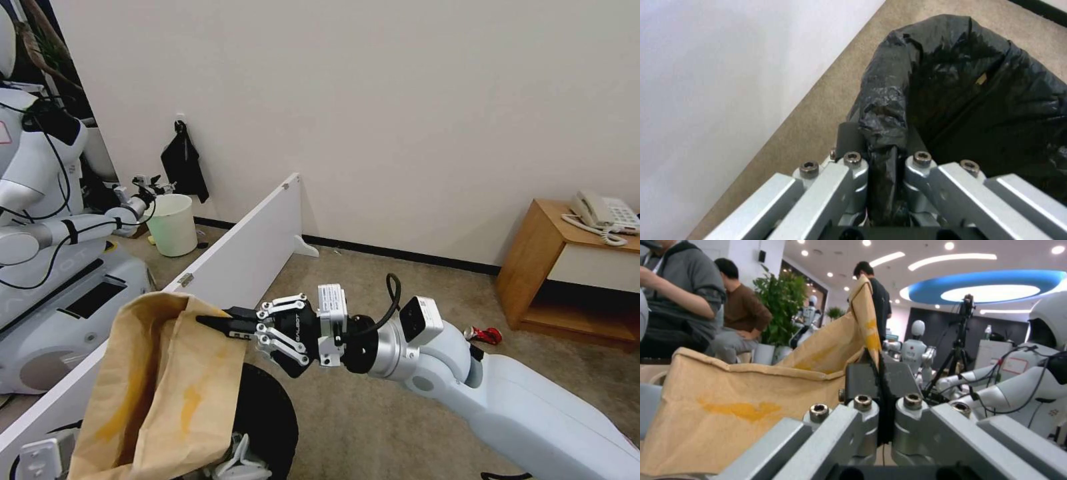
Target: Pick up the trash bin, then pick up the garbage from the floor and place it into the trash bin.
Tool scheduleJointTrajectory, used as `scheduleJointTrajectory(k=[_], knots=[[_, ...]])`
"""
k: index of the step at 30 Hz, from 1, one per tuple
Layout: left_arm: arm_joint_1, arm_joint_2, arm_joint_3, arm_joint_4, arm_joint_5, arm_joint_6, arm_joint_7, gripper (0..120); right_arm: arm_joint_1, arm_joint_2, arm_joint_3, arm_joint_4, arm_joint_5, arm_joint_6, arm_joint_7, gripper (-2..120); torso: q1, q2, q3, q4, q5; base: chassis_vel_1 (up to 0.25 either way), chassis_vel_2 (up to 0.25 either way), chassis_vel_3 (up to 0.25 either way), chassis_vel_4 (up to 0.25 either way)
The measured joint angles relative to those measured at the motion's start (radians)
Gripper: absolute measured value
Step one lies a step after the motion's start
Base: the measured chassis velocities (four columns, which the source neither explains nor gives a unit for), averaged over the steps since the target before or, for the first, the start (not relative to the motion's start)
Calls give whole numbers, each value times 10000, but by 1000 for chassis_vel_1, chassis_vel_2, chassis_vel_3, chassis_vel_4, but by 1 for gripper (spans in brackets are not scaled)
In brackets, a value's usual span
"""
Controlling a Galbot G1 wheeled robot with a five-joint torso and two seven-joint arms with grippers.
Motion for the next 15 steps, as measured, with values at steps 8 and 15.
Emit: scheduleJointTrajectory(k=[8, 15], knots=[[-41, 23, -61, 0, -65, 4, -41, 4, -347, -481, 269, 340, -12, 46, -72, 0, 0, 0, 0, 0, 0, 0, 0, 0, 0], [-31, -4, -78, 0, -101, 21, -74, 4, -626, -801, 396, 423, -101, 121, -143, 0, 0, 0, 0, -1, 0, 0, 0, 0, 0]])
